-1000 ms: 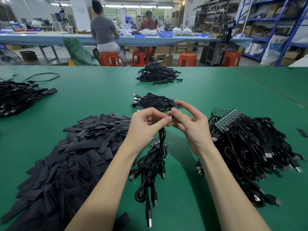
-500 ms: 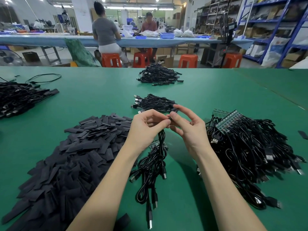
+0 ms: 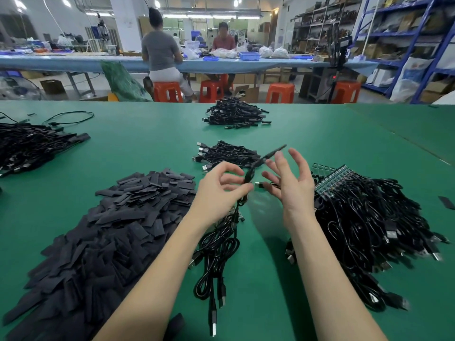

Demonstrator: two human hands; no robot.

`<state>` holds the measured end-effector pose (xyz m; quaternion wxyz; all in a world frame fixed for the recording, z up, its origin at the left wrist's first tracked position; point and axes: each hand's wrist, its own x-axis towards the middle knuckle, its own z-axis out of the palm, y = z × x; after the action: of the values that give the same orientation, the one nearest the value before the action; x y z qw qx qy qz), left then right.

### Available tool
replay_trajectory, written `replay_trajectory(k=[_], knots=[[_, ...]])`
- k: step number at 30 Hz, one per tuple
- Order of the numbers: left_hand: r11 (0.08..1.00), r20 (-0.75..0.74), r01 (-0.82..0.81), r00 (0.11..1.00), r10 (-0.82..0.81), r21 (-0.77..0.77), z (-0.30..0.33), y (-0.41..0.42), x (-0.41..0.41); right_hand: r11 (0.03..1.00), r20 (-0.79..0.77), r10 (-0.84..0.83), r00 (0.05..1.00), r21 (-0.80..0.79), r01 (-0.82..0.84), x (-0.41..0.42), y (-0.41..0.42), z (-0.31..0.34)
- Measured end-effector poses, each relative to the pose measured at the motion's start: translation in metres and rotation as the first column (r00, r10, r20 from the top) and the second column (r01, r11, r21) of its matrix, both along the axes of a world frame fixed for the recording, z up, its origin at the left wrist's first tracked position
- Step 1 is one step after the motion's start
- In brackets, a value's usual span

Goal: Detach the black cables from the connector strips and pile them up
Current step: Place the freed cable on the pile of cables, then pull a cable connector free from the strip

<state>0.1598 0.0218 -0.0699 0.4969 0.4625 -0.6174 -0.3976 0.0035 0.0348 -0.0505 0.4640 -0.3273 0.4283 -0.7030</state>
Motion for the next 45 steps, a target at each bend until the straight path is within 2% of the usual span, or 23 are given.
replay_trajectory(k=[2, 5, 8, 12, 14, 15, 17, 20, 23, 27, 29, 31, 33, 34, 36, 38, 41, 43, 45], knots=[[0.992, 0.029, -0.078, 0.996, 0.081, -0.096, 0.009, -0.009, 0.003, 0.998, -0.044, 0.017, 0.999, 0.055, -0.014, 0.003, -0.003, -0.001], [0.934, 0.262, -0.129, 0.939, 0.223, -0.333, 0.026, -0.037, 0.007, 0.994, -0.223, 0.024, 0.974, 0.111, 0.001, 0.009, -0.005, -0.009], [0.892, 0.575, -0.072, 0.741, 0.347, -0.446, 0.040, -0.075, 0.006, 0.990, -0.438, 0.067, 0.897, 0.139, -0.006, 0.012, -0.005, -0.020], [0.935, 0.836, 0.026, 0.456, 0.304, -0.355, 0.031, -0.119, 0.005, 0.981, -0.580, 0.152, 0.800, 0.190, -0.049, 0.013, -0.007, -0.028], [0.937, 0.893, 0.054, 0.328, 0.309, -0.344, 0.019, -0.128, 0.005, 0.977, -0.608, 0.173, 0.775, 0.203, -0.059, 0.013, -0.007, -0.030], [0.928, 0.894, 0.059, 0.296, 0.336, -0.368, 0.013, -0.130, 0.004, 0.976, -0.626, 0.180, 0.759, 0.209, -0.059, 0.013, -0.006, -0.031], [0.907, 0.886, 0.081, 0.265, 0.381, -0.414, 0.006, -0.130, 0.002, 0.975, -0.665, 0.189, 0.722, 0.215, -0.058, 0.012, -0.005, -0.031], [0.925, 0.902, 0.077, 0.268, 0.339, -0.371, -0.001, -0.130, 0.001, 0.966, -0.713, 0.229, 0.662, 0.248, -0.067, 0.012, -0.004, -0.031], [0.934, 0.914, 0.063, 0.238, 0.328, -0.352, -0.003, -0.132, -0.001, 0.951, -0.793, 0.295, 0.532, 0.299, -0.081, 0.014, -0.004, -0.032], [0.959, 0.928, 0.044, 0.271, 0.257, -0.279, 0.006, -0.134, -0.003, 0.928, -0.842, 0.360, 0.401, 0.366, -0.066, 0.015, 0.000, -0.028], [0.964, 0.910, 0.022, 0.336, 0.242, -0.264, 0.008, -0.127, -0.004, 0.901, -0.852, 0.417, 0.316, 0.434, -0.021, 0.016, 0.002, -0.022], [0.962, 0.844, -0.030, 0.473, 0.252, -0.271, 0.009, -0.114, -0.003, 0.875, -0.858, 0.463, 0.222, 0.483, 0.041, 0.019, 0.005, -0.016], [0.961, 0.727, -0.084, 0.637, 0.256, -0.265, 0.010, -0.095, 0.000, 0.854, -0.848, 0.500, 0.176, 0.516, 0.057, 0.024, 0.008, -0.012], [0.961, 0.665, -0.106, 0.703, 0.254, -0.255, 0.010, -0.084, 0.004, 0.842, -0.830, 0.521, 0.200, 0.538, 0.039, 0.026, 0.008, -0.011], [0.970, 0.566, -0.140, 0.791, 0.231, -0.199, 0.009, -0.061, 0.014, 0.821, -0.756, 0.547, 0.360, 0.569, -0.053, 0.025, 0.007, -0.010], [0.982, 0.489, -0.164, 0.851, 0.191, -0.099, 0.006, -0.039, 0.025, 0.797, -0.618, 0.561, 0.550, 0.583, -0.157, 0.023, 0.007, -0.011], [0.981, 0.409, -0.191, 0.897, 0.166, 0.022, 0.000, -0.019, 0.037, 0.804, -0.389, 0.531, 0.753, 0.510, -0.304, 0.023, 0.006, -0.012], [0.978, 0.349, -0.171, 0.929, 0.121, 0.116, -0.005, -0.013, 0.041, 0.828, -0.203, 0.505, 0.839, 0.389, -0.404, 0.021, 0.004, -0.011], [0.972, 0.272, -0.125, 0.960, 0.068, 0.199, -0.008, -0.010, 0.043, 0.831, -0.061, 0.523, 0.850, 0.260, -0.493, 0.017, 0.003, -0.010]])
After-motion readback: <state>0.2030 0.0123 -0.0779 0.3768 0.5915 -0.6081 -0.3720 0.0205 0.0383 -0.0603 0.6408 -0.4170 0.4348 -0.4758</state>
